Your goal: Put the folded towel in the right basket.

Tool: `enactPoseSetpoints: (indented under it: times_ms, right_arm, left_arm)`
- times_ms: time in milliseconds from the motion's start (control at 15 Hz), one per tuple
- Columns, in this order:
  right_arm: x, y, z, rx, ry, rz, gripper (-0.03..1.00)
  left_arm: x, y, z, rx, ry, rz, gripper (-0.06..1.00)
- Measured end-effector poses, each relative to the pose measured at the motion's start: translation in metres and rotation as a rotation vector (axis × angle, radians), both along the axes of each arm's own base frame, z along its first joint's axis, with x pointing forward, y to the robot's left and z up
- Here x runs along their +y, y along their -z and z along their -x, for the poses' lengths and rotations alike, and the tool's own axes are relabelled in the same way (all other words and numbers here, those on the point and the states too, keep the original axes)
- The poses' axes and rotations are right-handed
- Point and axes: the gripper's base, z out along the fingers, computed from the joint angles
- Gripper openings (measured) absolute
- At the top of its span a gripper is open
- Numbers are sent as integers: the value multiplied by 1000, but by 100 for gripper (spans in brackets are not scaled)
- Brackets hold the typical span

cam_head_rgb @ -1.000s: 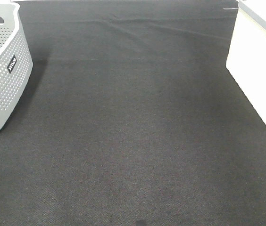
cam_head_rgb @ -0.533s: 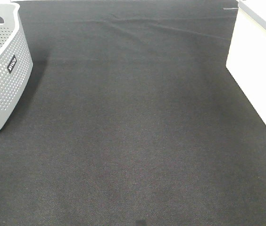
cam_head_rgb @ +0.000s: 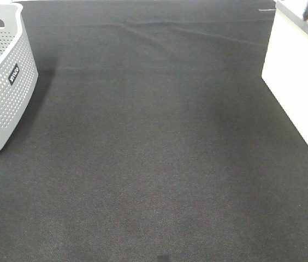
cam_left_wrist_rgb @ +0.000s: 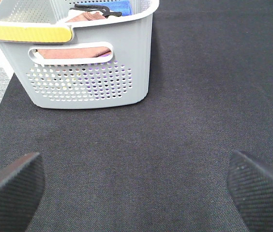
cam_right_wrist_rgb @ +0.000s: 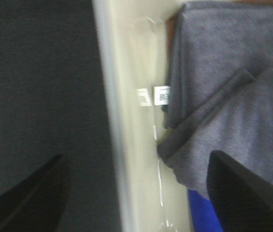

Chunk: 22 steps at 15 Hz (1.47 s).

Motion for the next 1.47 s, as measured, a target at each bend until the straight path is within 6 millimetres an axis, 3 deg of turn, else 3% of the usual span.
enactPoseSetpoints:
  times_ms: [200, 333, 467, 733, 933, 1000, 1067, 1133, 1267, 1333, 1400, 1467]
  right_arm:
    - [35, -25, 13, -57, -78, 15, 73]
    - [43, -33, 19, -71, -95, 17, 73]
    - [46, -44, 42, -66, -99, 32, 73]
    - [40, -45, 100, 4, -95, 67, 73]
    - [35, -36, 149, 60, -94, 92, 73]
    - [34, -31, 175, 79, -92, 96, 73]
    - [33, -28, 182, 89, -89, 94, 73]
    - [32, -15, 210, 129, -79, 89, 73]
    - [30, 4, 245, 139, -69, 87, 73]
    - [29, 23, 270, 170, -69, 88, 73]
    - [29, 23, 270, 170, -69, 88, 73]
    - [28, 35, 289, 190, -69, 90, 73]
  left_arm:
    - [0, 0, 0, 0, 0, 0, 97]
    - [0, 0, 0, 0, 0, 0, 97]
    - [0, 0, 0, 0, 0, 0, 97]
    - [0, 0, 0, 0, 0, 0, 97]
    - [0, 0, 0, 0, 0, 0, 97]
    - [0, 0, 0, 0, 0, 0, 97]
    - [0, 0, 0, 0, 0, 0, 97]
    - [0, 0, 0, 0, 0, 0, 97]
    - [0, 0, 0, 0, 0, 0, 97]
    - [0, 0, 0, 0, 0, 0, 97]
    - [0, 0, 0, 0, 0, 0, 97]
    - [0, 0, 0, 0, 0, 0, 97]
